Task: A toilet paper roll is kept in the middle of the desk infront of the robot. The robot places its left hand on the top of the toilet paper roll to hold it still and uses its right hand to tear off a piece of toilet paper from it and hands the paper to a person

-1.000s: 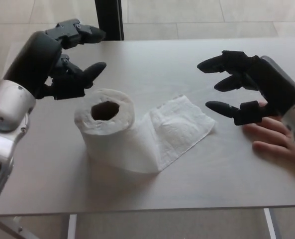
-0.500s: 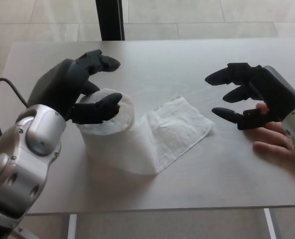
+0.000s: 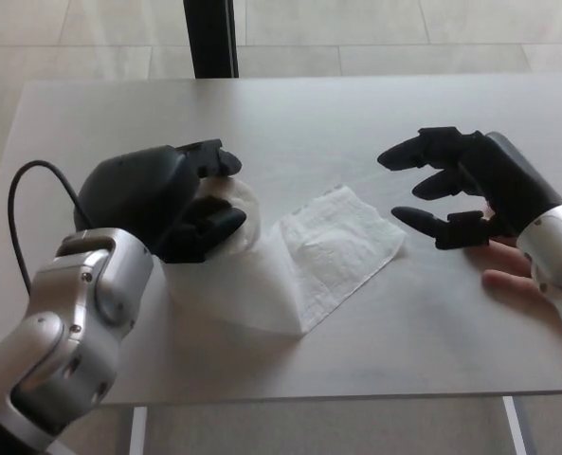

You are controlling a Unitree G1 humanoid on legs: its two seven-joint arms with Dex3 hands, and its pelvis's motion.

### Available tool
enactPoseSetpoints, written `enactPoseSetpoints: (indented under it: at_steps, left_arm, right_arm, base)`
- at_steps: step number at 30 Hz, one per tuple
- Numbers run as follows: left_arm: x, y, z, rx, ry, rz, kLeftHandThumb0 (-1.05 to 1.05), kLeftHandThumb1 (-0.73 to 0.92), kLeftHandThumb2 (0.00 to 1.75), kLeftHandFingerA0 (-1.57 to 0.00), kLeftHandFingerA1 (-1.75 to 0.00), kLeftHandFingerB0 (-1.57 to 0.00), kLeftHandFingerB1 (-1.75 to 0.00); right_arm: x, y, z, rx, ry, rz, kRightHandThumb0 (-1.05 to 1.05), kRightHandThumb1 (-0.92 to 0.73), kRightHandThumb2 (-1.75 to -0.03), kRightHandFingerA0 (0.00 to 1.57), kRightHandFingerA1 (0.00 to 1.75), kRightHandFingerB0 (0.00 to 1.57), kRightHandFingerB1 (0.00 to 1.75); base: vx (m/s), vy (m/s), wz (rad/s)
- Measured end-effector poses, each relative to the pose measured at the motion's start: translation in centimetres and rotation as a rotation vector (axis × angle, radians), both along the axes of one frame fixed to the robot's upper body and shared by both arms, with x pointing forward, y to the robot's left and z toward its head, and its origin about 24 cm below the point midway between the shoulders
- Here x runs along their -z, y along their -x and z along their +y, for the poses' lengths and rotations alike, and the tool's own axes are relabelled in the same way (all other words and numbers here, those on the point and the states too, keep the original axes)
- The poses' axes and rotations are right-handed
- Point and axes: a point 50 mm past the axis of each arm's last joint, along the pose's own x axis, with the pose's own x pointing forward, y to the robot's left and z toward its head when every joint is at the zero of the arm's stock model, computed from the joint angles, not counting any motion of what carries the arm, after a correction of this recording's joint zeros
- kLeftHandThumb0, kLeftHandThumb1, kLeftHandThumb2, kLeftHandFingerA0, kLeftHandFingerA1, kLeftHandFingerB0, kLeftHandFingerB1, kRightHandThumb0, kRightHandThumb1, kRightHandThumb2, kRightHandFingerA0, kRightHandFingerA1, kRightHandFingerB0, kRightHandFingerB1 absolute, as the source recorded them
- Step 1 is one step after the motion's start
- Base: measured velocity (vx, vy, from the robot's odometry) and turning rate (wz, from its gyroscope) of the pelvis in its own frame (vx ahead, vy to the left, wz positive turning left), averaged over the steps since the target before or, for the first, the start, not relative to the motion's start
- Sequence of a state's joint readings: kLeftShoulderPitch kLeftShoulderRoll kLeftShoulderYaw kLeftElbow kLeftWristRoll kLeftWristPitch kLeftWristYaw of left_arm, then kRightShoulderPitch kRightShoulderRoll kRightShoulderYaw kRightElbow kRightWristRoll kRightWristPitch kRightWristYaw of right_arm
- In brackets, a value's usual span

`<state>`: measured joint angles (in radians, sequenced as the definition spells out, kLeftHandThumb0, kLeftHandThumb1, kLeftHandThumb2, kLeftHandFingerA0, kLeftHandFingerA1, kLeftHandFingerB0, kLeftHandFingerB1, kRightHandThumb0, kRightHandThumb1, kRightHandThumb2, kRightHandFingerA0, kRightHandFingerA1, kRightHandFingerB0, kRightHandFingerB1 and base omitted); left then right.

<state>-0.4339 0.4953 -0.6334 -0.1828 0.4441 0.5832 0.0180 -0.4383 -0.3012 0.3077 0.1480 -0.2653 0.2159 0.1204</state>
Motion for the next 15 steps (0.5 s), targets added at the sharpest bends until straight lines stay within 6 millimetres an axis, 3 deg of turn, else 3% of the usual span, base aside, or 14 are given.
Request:
enactPoseSetpoints:
  at_steps: [1,3,4,5,6,8,9,10,11,12,15]
  left_arm:
    - [0.0,0.0,-0.1,0.004,-0.017,-0.008,-0.64,0.75,0.63,-0.32,-0.48,-0.36,-0.36]
    - [0.0,0.0,-0.3,0.014,-0.052,-0.024,-0.64,0.75,0.63,-0.32,-0.48,-0.36,-0.36]
    - [0.0,0.0,-0.4,0.021,-0.072,-0.033,-0.68,0.60,0.91,-0.11,-0.49,-0.16,-0.45]
    - [0.0,0.0,-0.5,0.025,-0.083,-0.037,-0.35,0.53,1.08,-0.02,-0.52,0.00,-0.48]
    - [0.0,0.1,-0.7,0.034,-0.104,-0.045,-0.63,0.75,0.64,-0.08,-0.33,-0.15,-0.30]
    - [-0.1,0.1,-1.0,0.049,-0.143,-0.060,-0.64,0.76,0.63,-0.04,-0.38,-0.11,-0.30]
    - [-0.1,0.0,-1.1,0.051,-0.155,-0.064,-0.64,0.77,0.63,-0.06,-0.39,-0.10,-0.30]
    - [-0.1,0.0,-1.2,0.053,-0.177,-0.071,-0.36,0.53,1.07,-0.01,-0.52,0.00,-0.50]
    - [-0.1,0.0,-1.3,0.055,-0.197,-0.078,-0.36,0.53,1.07,-0.01,-0.52,0.00,-0.50]
    - [-0.1,0.0,-1.4,0.057,-0.208,-0.081,-0.36,0.54,1.08,-0.01,-0.52,0.00,-0.50]
    - [-0.2,0.0,-1.8,0.070,-0.263,-0.103,-0.36,0.54,1.08,-0.01,-0.52,0.00,-0.50]
  right_arm:
    - [0.0,0.0,0.1,-0.001,0.005,-0.001,-0.45,-0.62,-0.59,0.47,0.56,0.53,0.41]
    - [0.2,0.0,0.3,-0.002,0.016,0.000,-0.45,-0.62,-0.59,0.47,0.56,0.53,0.41]
    - [0.2,0.0,0.5,-0.003,0.023,0.001,-0.46,-0.62,-0.59,0.46,0.58,0.51,0.41]
    - [0.3,0.0,0.6,-0.004,0.028,0.002,-0.45,-0.61,-0.59,0.47,0.58,0.49,0.40]
    - [0.4,0.0,0.8,-0.006,0.039,0.004,-0.47,-0.62,-0.59,0.45,0.59,0.48,0.39]
    - [0.8,0.0,1.1,-0.007,0.062,0.014,-0.51,-0.61,-0.59,0.33,0.59,0.40,0.39]
    - [0.9,-0.1,1.1,-0.008,0.070,0.017,-0.53,-0.61,-0.59,0.30,0.58,0.39,0.39]
    - [1.1,-0.1,1.3,-0.010,0.089,0.024,-0.53,-0.60,-0.59,0.27,0.55,0.37,0.37]
    - [1.3,-0.2,1.4,-0.012,0.107,0.029,-0.53,-0.60,-0.59,0.27,0.55,0.37,0.37]
    - [1.4,-0.2,1.5,-0.014,0.117,0.033,-0.62,-0.46,-0.84,0.14,0.56,0.24,0.49]
    - [2.1,-0.2,2.1,-0.026,0.181,0.055,-0.68,-0.47,-0.85,0.07,0.53,0.21,0.47]
  base:
    - [0.00,0.000,0.00]
    - [0.00,0.000,0.00]
    - [0.00,0.000,0.00]
    - [0.00,0.000,0.00]
    - [0.00,0.000,0.00]
    - [0.00,0.000,0.00]
    - [0.00,0.000,0.00]
    - [0.00,0.000,0.00]
    - [0.00,0.000,0.00]
    - [0.00,0.000,0.00]
    - [0.00,0.000,0.00]
